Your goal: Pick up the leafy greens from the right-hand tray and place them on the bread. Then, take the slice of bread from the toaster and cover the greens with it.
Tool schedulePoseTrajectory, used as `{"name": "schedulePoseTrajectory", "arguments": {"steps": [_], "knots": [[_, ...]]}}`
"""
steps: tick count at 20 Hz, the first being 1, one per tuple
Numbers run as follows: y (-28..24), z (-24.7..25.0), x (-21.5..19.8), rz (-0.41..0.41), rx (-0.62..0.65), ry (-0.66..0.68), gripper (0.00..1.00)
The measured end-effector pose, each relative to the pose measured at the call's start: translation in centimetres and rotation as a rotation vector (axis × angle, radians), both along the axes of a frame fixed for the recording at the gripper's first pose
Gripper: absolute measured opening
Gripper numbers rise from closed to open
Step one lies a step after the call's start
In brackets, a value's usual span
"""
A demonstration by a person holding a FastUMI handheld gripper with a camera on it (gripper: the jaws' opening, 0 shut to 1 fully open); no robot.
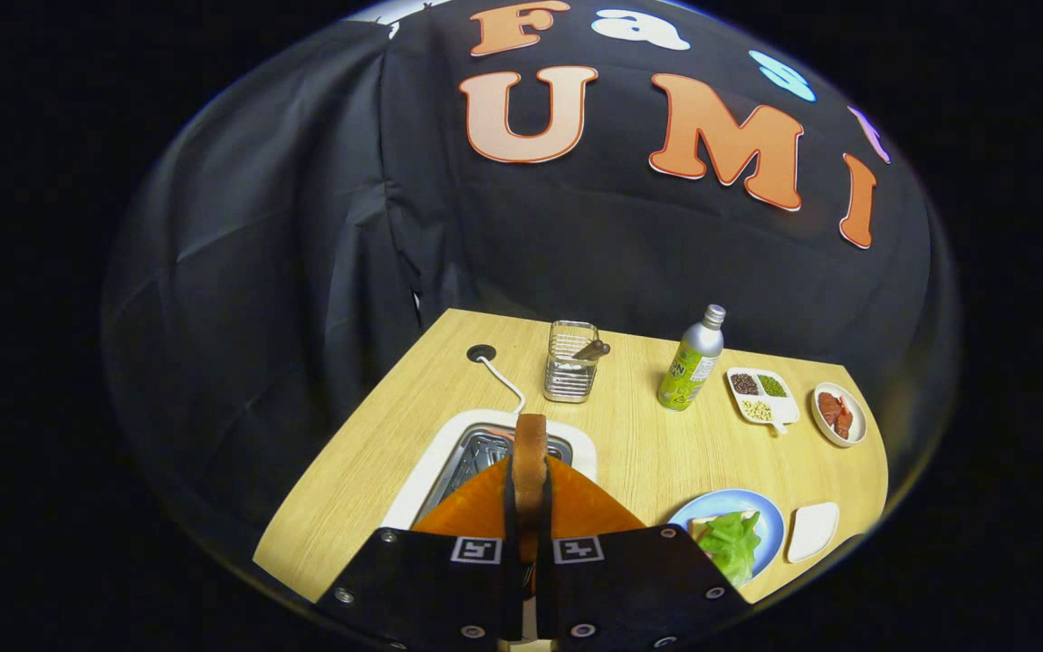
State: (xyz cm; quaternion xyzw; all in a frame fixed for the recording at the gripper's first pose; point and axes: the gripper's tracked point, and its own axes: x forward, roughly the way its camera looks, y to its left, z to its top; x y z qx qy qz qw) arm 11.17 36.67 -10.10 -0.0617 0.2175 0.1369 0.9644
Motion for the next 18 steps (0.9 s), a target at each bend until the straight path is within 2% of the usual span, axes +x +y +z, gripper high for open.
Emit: {"name": "schedulePoseTrajectory", "arguments": {"steps": [10,18], "knots": [[-1.6,5.4,-0.9,0.016,0.071,-0.065,0.06],[-7.4,6.6,-1.1,-0.053,0.086,-0.090,0.06]]}}
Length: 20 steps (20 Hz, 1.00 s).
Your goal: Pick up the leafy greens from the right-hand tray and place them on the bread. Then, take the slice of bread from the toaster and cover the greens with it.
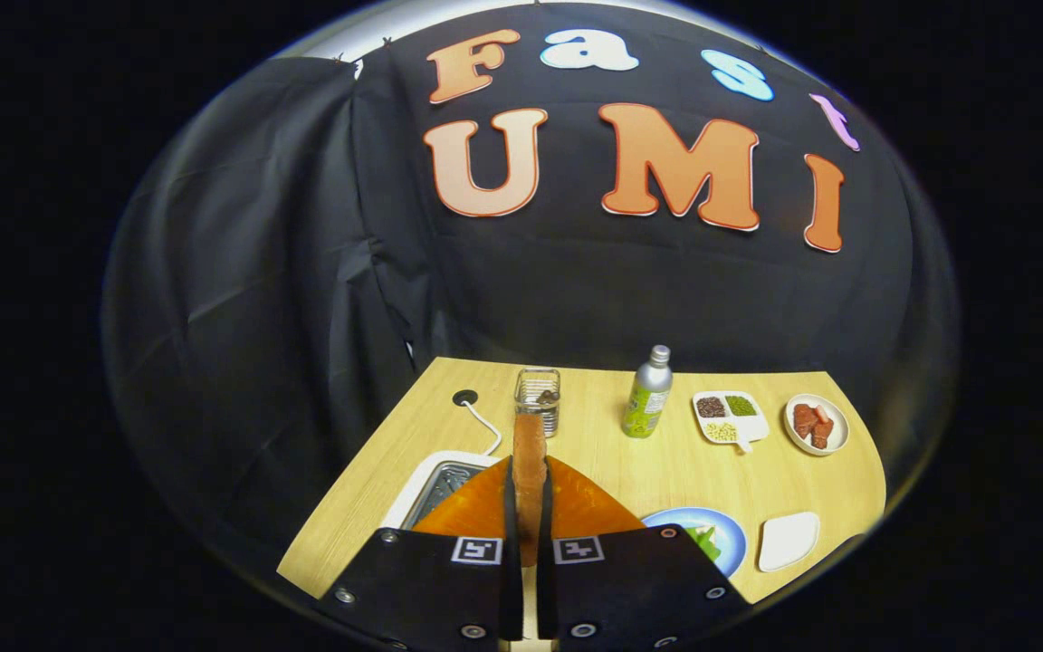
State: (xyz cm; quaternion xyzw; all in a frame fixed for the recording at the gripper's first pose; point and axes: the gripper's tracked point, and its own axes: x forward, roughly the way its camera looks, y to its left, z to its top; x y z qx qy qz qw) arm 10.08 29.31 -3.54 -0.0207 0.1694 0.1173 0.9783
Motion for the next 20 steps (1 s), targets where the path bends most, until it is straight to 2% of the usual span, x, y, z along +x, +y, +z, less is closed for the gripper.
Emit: {"name": "schedulePoseTrajectory", "arguments": {"steps": [6,11,20], "knots": [[-5.7,-2.5,0.5,-0.077,-0.022,0.023,0.06],[-9.4,-5.7,1.1,-0.109,-0.014,0.068,0.06],[-12.5,-10.8,2.4,-0.062,-0.016,0.131,0.06]]}}
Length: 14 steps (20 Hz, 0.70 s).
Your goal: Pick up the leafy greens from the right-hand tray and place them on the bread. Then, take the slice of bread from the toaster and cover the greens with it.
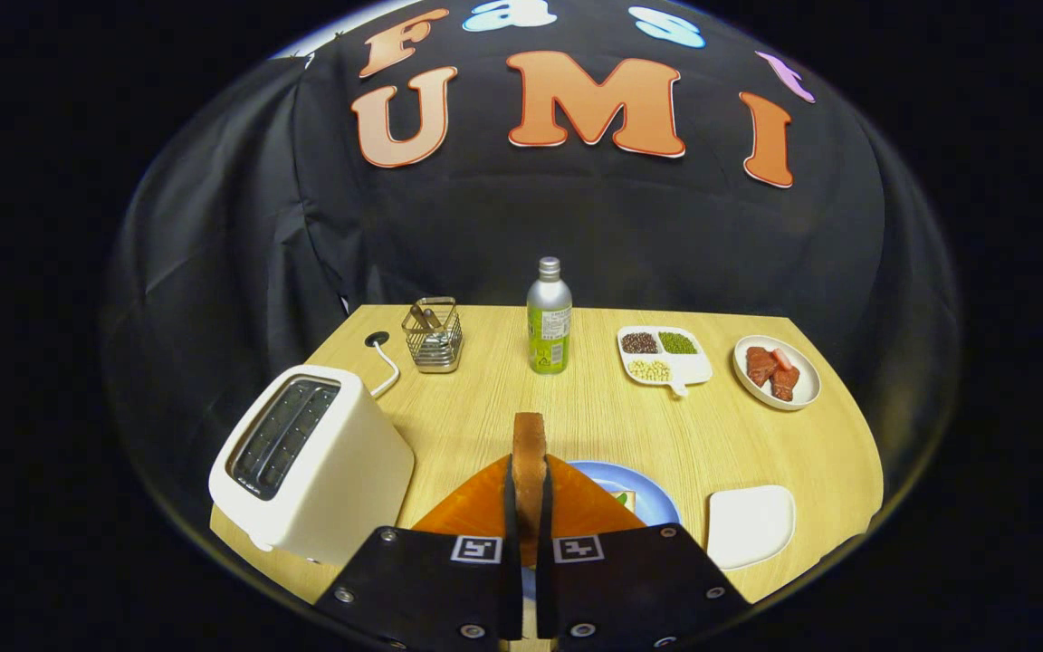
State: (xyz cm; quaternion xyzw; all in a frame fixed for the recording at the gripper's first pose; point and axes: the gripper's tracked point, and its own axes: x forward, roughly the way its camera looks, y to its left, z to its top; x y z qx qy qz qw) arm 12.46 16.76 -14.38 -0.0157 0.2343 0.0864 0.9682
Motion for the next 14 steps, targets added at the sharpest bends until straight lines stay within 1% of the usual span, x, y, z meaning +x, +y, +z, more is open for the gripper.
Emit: {"name": "schedulePoseTrajectory", "arguments": {"steps": [6,8,12,14], "knots": [[-1.2,-3.4,0.7,0.029,0.033,0.060,0.06],[-1.8,-4.5,0.9,0.028,0.046,0.080,0.06],[-3.7,-4.8,1.1,0.013,0.066,0.088,0.06],[-4.9,-5.2,1.1,-0.002,0.067,0.108,0.10]]}}
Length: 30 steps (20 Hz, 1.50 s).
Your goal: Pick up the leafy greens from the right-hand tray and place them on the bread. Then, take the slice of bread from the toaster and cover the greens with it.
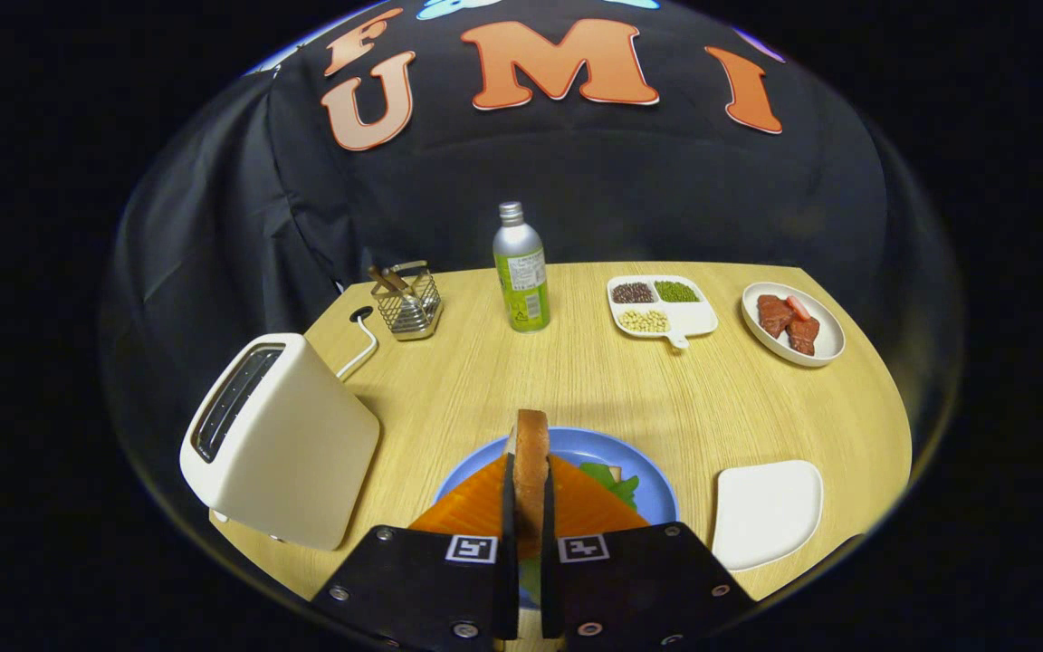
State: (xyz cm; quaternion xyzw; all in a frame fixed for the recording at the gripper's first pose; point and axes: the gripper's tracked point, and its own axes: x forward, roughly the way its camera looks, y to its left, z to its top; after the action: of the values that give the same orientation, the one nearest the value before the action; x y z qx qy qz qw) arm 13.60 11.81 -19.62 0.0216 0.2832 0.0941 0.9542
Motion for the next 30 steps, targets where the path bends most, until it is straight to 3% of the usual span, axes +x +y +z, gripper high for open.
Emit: {"name": "schedulePoseTrajectory", "arguments": {"steps": [2,5,8,13,17,30], "knots": [[-1.2,-0.7,0.0,-0.019,0.000,0.023,0.14],[-3.6,-1.5,-0.2,-0.056,-0.038,0.052,0.33],[-5.0,-2.2,-0.6,-0.083,-0.047,0.074,0.45],[-6.3,-1.4,-1.2,-0.108,-0.062,0.051,0.80],[-7.2,0.2,-1.9,-0.122,-0.068,0.020,0.97],[-12.3,14.6,-4.5,-0.174,-0.097,-0.238,0.98]]}}
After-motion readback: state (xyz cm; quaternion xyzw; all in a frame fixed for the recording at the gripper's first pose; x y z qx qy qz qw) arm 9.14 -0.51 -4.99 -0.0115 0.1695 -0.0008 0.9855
